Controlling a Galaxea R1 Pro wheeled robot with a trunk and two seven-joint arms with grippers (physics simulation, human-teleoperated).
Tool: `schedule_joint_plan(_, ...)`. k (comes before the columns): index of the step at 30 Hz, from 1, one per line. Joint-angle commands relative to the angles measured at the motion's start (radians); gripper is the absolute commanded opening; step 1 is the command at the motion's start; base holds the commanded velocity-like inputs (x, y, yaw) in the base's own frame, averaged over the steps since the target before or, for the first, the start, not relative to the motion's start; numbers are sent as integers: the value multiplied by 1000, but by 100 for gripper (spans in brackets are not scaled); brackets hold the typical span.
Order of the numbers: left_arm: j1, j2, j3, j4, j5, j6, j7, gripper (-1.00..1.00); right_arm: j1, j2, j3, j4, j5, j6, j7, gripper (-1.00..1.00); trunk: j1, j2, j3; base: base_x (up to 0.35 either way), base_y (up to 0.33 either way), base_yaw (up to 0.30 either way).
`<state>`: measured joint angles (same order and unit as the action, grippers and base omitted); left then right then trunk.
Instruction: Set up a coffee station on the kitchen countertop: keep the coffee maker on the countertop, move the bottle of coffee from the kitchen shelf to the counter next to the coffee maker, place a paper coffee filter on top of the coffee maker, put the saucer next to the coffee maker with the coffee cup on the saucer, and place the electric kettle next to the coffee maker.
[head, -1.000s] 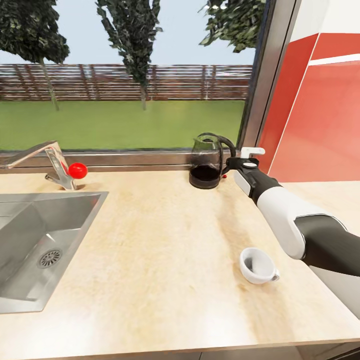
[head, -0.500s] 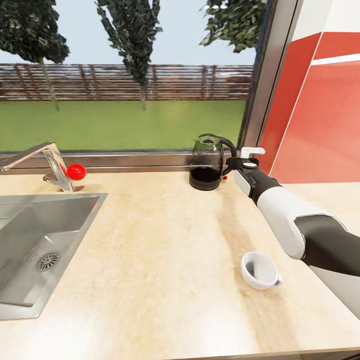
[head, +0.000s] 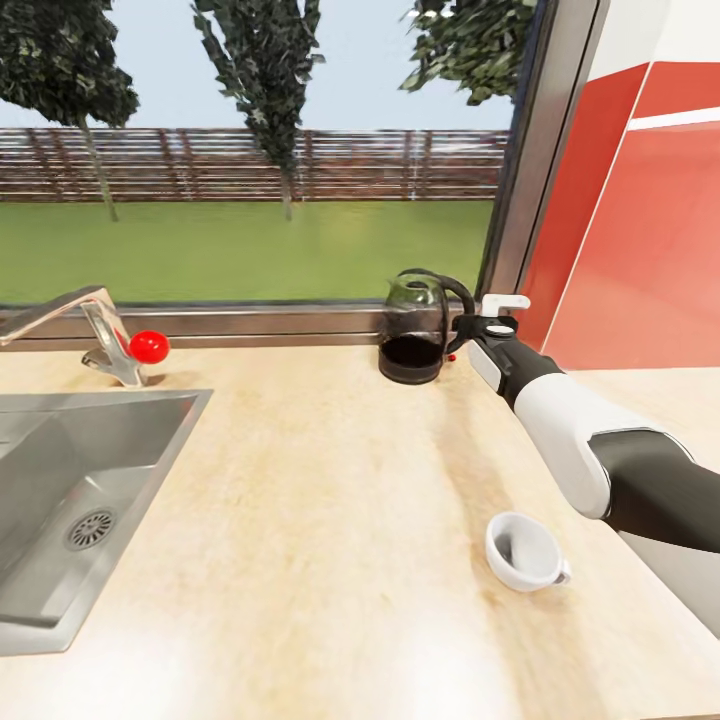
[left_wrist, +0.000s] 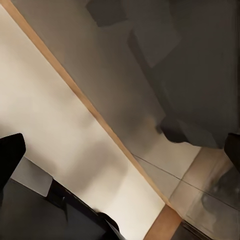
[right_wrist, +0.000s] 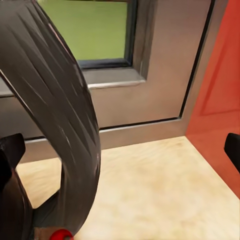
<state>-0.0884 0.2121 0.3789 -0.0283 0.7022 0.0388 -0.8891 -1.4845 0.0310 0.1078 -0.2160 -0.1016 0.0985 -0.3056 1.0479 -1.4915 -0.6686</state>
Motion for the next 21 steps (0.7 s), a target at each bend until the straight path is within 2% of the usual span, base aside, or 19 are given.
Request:
schedule_joint_plan(1,-1,0,5,1,-1,4,-4,100,0,0,9,-2,-10,6,-6,100,0,0,-1,33,0,0)
schedule_joint_plan(21,-1,0,5,1,-1,4,-4,100,0,0,9,-2,-10,6,-6,100,0,0,-1,28,0,0)
